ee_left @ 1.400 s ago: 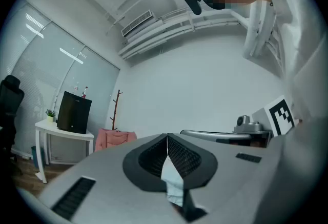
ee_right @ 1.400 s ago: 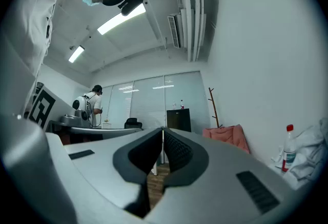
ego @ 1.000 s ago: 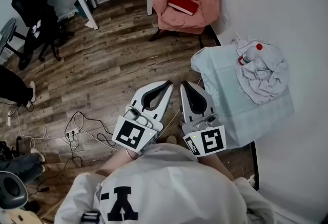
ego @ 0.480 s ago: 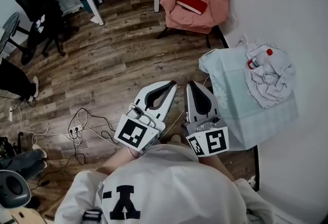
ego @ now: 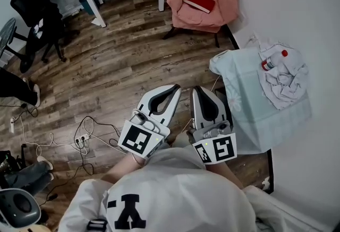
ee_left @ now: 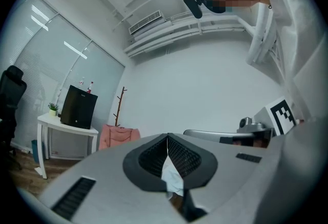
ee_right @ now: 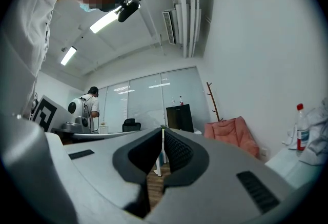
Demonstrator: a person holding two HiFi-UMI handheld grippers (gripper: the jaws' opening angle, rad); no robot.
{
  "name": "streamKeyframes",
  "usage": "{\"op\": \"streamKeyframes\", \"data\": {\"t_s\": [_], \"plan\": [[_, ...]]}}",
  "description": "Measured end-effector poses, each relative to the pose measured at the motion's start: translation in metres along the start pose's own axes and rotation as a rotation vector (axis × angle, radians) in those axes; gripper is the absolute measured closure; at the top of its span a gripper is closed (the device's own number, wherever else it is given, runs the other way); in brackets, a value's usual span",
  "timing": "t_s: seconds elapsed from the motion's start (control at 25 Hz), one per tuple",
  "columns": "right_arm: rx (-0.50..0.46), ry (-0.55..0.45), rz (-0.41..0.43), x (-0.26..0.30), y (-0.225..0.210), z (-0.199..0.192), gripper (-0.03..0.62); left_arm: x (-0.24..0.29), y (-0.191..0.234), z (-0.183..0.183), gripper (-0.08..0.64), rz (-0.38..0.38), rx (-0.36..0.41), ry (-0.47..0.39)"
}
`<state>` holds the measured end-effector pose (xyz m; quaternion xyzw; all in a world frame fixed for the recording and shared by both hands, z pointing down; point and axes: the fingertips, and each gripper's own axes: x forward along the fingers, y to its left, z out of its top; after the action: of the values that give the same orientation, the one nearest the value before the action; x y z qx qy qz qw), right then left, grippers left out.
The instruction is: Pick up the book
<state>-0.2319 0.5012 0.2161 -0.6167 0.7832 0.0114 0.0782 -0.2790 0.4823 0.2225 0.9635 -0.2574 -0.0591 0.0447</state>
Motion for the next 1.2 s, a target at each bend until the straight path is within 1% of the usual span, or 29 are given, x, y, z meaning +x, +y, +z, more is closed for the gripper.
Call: {"op": "streamKeyframes", "data": {"t_s": [0.16,0.36,0.56,0.76,0.88,1.04,1.2], "plan": [[0.026,0.01,-0.018,0.006,-0.007,-0.009,0.56,0.006,0.004,-0.008,0.555,-0.013,-0.013,0.004],[0.03,0.021,0.006,0.028,-0.013,-0.018,0.56,0.02,0.021,-0.017,0.555,-0.008,-0.041,0.036],[0.011,0.014,0.012,0.065,-0.041,-0.02,0.56,0.056,0.053,-0.018,0.555,0.009,-0.022,0.02],[0.019,0.02,0.013,0.117,-0.096,-0.029,0.56,0.122,0.09,-0.023,0.555,0.021,-0.015,0.011],[0.024,0.021,0.011,0.152,-0.136,-0.032,0.56,0.172,0.11,-0.026,0.555,0.012,-0.013,0.011],[0.019,0.025,0.01,0.196,-0.191,-0.029,0.56,0.239,0.136,-0.028,0.555,0.005,-0.01,0.014],[0.026,0.016,0.005,0.231,-0.242,-0.023,0.56,0.296,0.153,-0.026,0.555,0.0,-0.003,0.012]]}}
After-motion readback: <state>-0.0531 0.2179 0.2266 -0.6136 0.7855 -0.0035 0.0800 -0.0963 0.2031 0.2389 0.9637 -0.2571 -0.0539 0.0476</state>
